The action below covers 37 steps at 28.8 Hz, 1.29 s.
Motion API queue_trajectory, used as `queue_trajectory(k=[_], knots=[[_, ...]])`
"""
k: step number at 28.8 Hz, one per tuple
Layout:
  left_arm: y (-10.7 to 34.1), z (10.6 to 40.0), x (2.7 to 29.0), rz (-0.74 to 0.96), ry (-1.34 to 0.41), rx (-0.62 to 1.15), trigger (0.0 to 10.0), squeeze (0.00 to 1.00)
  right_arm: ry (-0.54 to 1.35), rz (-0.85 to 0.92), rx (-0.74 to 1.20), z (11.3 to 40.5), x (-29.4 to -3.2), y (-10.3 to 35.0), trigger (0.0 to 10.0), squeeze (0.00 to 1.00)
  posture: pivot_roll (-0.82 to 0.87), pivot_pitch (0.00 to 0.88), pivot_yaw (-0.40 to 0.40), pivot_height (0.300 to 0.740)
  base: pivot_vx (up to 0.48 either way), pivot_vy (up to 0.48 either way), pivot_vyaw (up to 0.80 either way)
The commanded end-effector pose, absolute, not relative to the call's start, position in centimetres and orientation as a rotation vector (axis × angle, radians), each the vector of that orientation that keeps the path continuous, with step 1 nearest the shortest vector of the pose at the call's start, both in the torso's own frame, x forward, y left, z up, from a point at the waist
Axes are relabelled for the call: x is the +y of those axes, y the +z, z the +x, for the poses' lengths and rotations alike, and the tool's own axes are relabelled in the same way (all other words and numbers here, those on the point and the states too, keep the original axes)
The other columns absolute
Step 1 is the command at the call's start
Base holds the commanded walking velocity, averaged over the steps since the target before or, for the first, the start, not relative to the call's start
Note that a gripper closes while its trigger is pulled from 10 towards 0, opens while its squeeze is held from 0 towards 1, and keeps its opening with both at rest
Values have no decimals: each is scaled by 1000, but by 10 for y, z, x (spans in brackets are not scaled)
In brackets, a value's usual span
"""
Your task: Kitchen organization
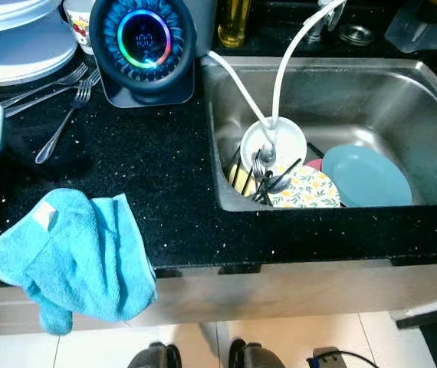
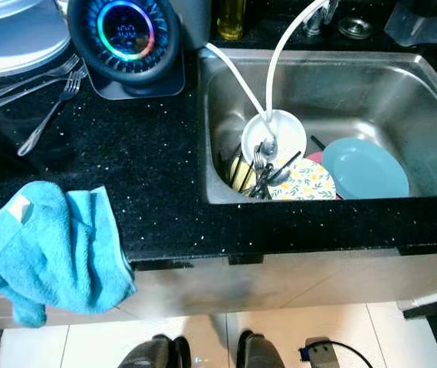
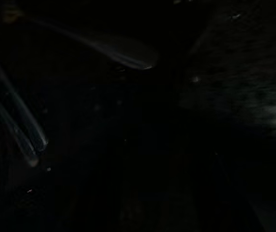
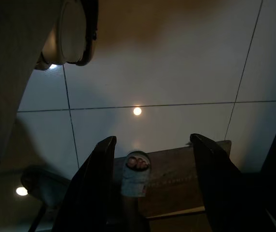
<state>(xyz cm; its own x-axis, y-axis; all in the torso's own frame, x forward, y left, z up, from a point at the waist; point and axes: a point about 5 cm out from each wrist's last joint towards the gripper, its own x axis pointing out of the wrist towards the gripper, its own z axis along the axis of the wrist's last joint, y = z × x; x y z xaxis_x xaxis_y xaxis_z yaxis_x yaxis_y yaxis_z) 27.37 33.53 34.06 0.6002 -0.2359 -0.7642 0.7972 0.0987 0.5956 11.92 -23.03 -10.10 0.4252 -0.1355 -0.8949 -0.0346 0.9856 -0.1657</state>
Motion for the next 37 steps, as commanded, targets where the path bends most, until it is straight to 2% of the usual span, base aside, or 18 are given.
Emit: queue_trajectory(k=[1,7,15,26,34,37], knots=[[333,278,337,1251,-834,579,10000,0,-84,-156,1166,107,-234,-104,10000,0,105,188,-25,740,0,0,0],[340,283,341,1267,-837,583,10000,0,-68,-169,1176,103,-237,-104,10000,0,99,203,-25,740,0,0,0],[342,285,343,1297,-861,590,10000,0,-46,-150,1187,95,-236,-106,10000,0,102,222,-29,740,0,0,780],[338,300,331,1371,-918,516,10000,0,-65,-152,1182,95,-243,-104,10000,0,87,245,-38,740,0,0,0],[351,319,316,1522,-819,374,10000,0,-64,-156,1213,79,-247,-106,10000,0,74,278,-36,740,0,0,0],[352,320,315,1529,-832,375,10000,0,-64,-157,1216,77,-247,-106,10000,0,70,284,-35,740,0,0,0]])
